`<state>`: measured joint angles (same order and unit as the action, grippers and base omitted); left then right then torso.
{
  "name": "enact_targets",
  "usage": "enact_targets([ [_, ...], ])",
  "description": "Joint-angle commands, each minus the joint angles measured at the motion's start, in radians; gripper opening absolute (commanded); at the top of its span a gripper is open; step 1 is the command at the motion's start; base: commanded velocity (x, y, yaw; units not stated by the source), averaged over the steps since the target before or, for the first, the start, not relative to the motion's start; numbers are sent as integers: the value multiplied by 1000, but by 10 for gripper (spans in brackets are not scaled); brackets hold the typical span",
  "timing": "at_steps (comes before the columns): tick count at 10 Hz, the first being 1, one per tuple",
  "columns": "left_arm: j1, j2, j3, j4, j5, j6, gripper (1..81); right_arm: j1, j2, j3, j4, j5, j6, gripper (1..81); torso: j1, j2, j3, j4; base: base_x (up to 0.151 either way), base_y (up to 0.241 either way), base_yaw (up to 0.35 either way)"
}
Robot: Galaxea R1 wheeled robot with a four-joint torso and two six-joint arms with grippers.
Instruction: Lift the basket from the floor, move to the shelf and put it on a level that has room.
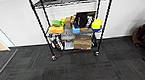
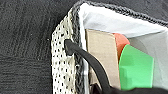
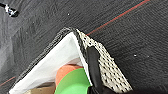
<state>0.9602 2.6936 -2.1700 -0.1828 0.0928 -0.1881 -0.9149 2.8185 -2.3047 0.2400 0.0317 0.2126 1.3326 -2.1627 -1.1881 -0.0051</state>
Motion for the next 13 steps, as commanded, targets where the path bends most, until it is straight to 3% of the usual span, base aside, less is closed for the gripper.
enact_targets([
  [1, -134, -4, 44, -3, 59, 2, 10, 67, -156, 248, 45, 99, 96, 10, -64, 99, 0, 0, 0, 0, 0],
  [6, -171, 2, 44, -32, 125, -8, 10, 35, -196, 263, 19, 93, 88, 10, -171, 270, -1, 0, 0, 0, 0],
  [7, -171, -7, 51, -46, 125, -8, 10, 30, -201, 265, 4, 91, 88, 10, -193, 304, 33, 0, 0, 0, 0],
  [10, -166, -53, 88, -81, 119, -8, 10, 32, -201, 272, -47, 80, 88, 10, -252, 399, 58, 0, 0, 0, 0],
  [13, -140, -70, 110, -84, 108, -8, 10, 37, -212, 295, -79, 53, 88, 10, -318, 501, 116, 0, 0, 0, 0],
])
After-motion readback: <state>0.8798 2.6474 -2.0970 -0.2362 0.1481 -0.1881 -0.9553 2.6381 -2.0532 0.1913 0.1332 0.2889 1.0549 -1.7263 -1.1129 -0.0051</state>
